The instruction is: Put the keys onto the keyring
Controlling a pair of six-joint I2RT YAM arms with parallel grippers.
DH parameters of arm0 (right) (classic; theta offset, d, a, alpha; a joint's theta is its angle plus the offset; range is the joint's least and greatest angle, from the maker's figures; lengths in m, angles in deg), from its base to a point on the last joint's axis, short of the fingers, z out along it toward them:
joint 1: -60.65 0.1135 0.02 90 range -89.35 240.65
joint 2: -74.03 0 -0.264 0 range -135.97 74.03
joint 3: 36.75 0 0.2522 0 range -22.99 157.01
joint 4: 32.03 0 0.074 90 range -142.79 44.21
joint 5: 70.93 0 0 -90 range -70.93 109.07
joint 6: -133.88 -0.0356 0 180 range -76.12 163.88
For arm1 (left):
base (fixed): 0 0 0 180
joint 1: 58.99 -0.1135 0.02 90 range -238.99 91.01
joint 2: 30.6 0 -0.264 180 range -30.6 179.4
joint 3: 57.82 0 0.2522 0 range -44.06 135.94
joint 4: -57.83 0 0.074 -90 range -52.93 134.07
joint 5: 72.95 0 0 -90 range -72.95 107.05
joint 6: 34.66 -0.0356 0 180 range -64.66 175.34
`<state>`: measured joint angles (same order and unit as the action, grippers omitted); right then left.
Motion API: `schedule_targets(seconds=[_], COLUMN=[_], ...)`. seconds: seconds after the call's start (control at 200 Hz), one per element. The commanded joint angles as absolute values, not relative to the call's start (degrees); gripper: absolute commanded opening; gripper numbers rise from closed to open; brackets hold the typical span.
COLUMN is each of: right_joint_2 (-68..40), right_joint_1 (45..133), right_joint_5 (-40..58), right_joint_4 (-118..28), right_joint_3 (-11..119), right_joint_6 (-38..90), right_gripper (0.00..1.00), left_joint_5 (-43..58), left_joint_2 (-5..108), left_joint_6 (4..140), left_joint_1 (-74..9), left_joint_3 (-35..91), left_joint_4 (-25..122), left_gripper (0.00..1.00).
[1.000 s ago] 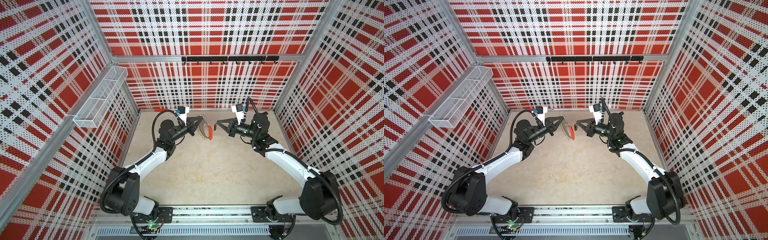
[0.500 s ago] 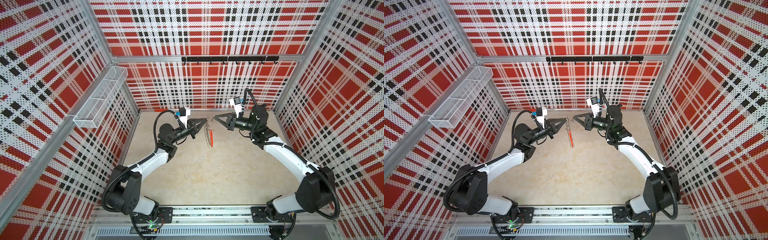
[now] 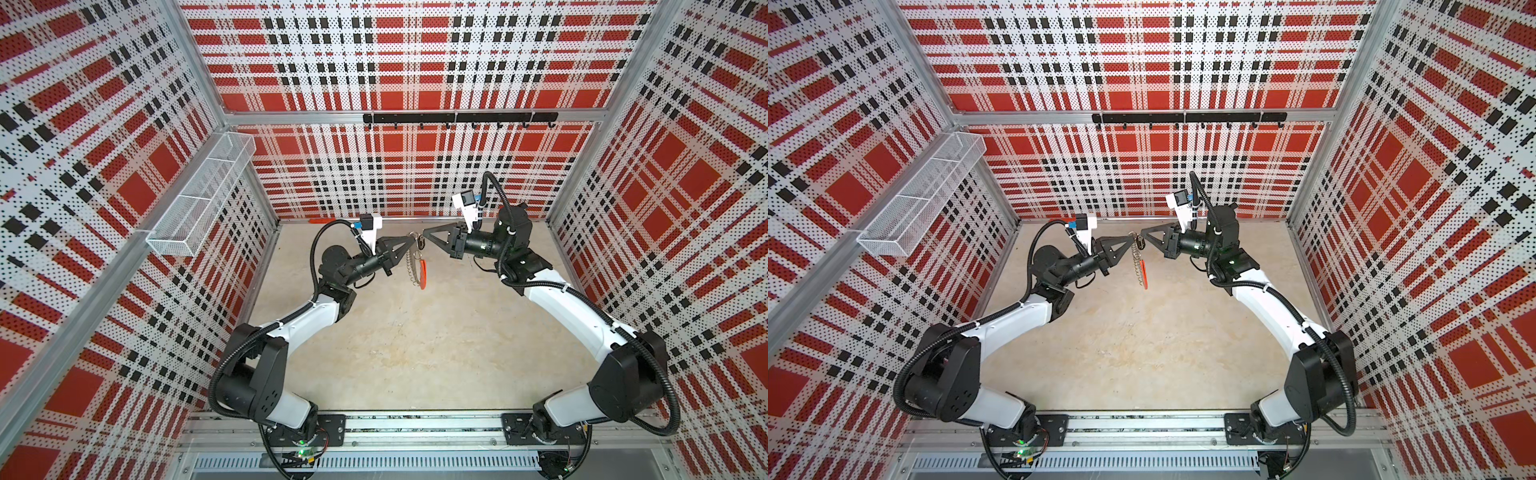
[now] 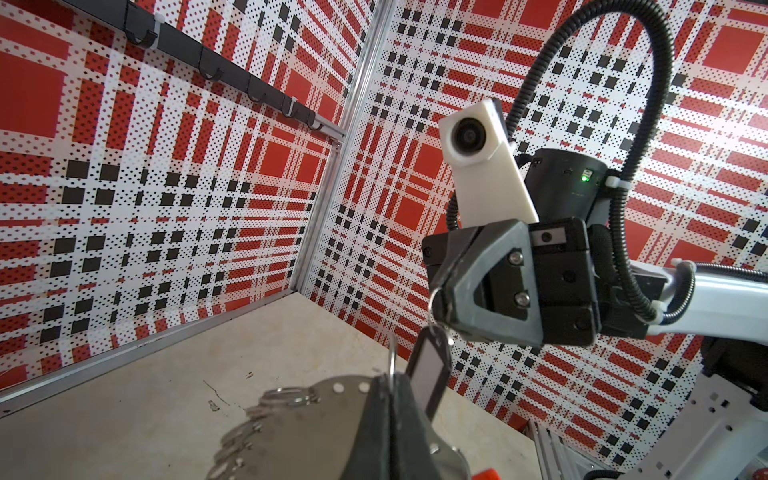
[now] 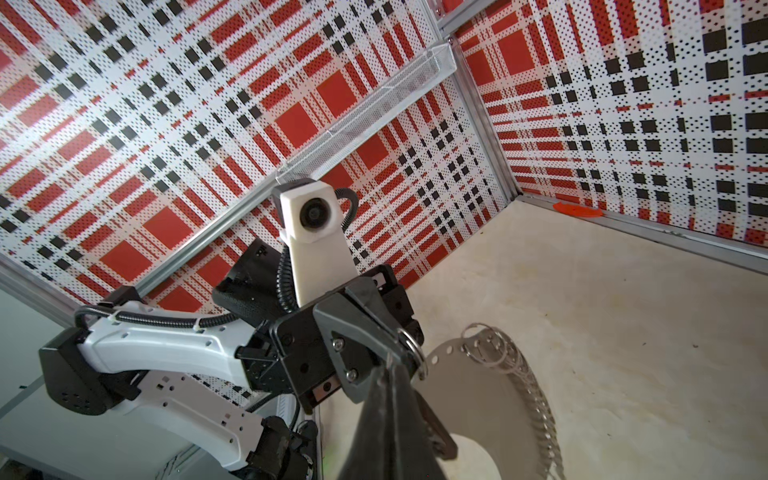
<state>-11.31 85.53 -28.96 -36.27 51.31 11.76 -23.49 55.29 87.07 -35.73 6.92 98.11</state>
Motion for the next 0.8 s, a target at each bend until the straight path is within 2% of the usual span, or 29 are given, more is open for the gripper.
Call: schedule_targets(seconds=[0.0,0.797], right_joint_2=[-12.7,-13.5], right_joint_1=[86.4,87.4], right_joint_5=[-27.2,-25.5], right_joint_4=[-39.5,-38.8], right_joint_3=[53.4,55.5], right_joint_6=[15.4,15.7], right_gripper=[0.00,0.00], left_joint_5=[-24.1,-25.3], left_joint_2=[55.1,55.4], left_joint_6=[87.3,88.0], left_joint_1=[-35.8,-35.8], left_joint_3=[9.1,9.5], left_joint_4=[101.5,101.4], left_gripper=[0.00,0.00])
